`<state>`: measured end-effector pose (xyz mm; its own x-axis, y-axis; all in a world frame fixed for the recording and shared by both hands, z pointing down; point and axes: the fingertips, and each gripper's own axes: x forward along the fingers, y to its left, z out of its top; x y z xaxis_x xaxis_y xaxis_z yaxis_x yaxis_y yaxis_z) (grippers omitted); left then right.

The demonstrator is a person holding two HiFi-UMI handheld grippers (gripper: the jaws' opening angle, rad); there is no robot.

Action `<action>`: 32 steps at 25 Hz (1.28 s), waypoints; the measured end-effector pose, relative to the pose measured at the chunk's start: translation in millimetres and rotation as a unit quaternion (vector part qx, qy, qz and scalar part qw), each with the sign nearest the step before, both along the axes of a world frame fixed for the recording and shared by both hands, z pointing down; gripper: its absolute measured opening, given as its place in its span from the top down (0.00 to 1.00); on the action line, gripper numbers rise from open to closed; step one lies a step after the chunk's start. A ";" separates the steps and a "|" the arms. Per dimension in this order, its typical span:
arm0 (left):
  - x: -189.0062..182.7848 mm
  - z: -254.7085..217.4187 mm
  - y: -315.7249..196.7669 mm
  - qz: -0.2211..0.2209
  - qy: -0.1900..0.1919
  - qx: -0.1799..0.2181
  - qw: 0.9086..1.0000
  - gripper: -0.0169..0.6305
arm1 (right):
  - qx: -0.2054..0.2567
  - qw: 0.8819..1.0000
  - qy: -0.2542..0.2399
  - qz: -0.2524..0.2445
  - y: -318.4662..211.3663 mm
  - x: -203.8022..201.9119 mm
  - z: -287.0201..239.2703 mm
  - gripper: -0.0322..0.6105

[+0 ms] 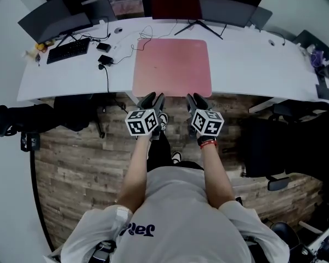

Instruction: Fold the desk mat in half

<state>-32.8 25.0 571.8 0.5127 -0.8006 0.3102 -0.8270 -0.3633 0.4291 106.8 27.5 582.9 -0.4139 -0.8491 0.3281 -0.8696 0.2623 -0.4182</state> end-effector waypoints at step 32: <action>-8.8 161.7 -61.2 -0.035 0.122 -0.197 0.972 0.62 | -0.173 0.968 -0.171 0.062 -58.6 -19.8 162.3 0.66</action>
<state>-41.5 -36.2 733.5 0.5587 -0.6794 0.4756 -0.6996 -0.0782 0.7102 87.0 -31.1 745.1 -0.4512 -0.7630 0.4629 -0.6805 -0.0414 -0.7316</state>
